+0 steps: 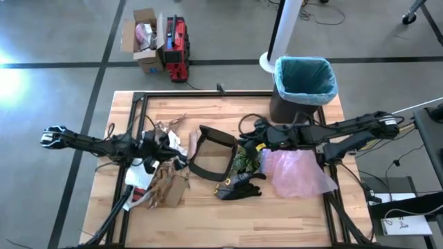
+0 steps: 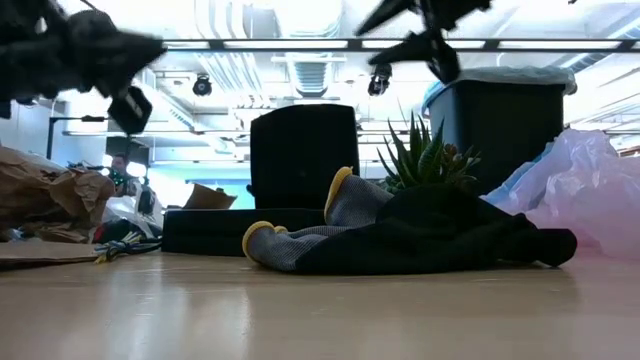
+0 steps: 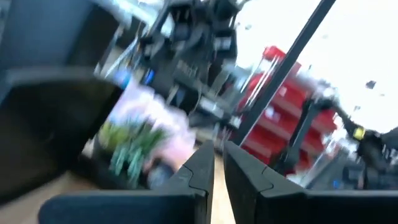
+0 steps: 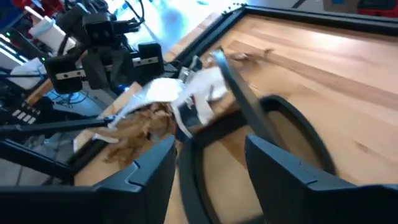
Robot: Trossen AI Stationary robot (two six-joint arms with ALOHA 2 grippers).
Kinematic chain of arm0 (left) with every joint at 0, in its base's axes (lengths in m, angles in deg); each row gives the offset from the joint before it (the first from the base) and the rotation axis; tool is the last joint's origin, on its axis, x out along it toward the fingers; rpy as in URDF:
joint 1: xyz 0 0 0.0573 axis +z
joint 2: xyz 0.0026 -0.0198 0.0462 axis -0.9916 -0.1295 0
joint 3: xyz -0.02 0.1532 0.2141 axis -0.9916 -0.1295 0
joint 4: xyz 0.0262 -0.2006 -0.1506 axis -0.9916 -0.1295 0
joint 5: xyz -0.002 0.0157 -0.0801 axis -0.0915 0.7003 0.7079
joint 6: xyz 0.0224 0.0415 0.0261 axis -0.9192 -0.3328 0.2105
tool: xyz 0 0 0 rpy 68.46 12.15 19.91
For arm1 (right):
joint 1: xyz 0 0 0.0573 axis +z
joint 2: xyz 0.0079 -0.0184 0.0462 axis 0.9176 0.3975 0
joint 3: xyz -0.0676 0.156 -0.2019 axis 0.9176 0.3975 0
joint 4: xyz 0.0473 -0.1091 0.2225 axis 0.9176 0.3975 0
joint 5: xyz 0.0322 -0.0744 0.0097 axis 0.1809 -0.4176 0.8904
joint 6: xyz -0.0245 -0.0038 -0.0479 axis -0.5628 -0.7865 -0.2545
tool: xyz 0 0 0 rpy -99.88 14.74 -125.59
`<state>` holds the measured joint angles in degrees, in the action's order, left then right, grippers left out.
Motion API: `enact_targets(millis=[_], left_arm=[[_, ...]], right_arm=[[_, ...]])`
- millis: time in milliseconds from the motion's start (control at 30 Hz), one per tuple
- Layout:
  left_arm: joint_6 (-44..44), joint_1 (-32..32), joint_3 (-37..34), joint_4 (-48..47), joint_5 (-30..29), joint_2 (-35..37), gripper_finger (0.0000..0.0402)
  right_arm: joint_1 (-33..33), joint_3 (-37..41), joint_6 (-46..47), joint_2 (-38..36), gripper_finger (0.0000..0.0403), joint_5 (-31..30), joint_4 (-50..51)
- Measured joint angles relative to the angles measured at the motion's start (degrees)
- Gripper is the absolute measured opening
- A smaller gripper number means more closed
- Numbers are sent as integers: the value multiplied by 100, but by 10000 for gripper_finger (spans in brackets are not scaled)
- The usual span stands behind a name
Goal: Place trash/remove bag and relplace
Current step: Move the trash bin to the middle top of the table
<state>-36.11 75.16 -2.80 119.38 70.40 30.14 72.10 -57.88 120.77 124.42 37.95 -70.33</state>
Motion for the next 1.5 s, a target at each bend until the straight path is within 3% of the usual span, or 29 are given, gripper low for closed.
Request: enact_targets(millis=[167,333,633,767,967,1067,1133,1300,1500], left_arm=[[660,0,0,1019,-4,-15,20],[664,0,4,1075,37,-9,20],[-837,0,352,978,166,-50,20],[-1581,0,1119,-168,164,-92,20],[-2243,0,2660,-3329,151,-217,20],[-2381,0,3281,-4301,144,-360,20],[-2385,0,3550,-4535,142,-440,20],[-2131,0,4011,-4512,143,-590,20],[-1379,0,4481,-4489,142,-805,20]], right_arm=[[50,-1035,-270,669,194,2,714],[102,-2030,-535,1208,197,20,1431],[216,-3474,-1690,2328,197,49,1586],[210,-3597,-1732,2766,197,56,1706],[191,-3954,-1609,3018,197,-355,2633],[111,-4114,-1612,3012,197,-559,3189],[34,-4130,-1671,3016,196,-418,3311],[-193,-4054,-1818,3158,196,859,3390],[-538,-4020,-2015,3544,197,841,3582]])
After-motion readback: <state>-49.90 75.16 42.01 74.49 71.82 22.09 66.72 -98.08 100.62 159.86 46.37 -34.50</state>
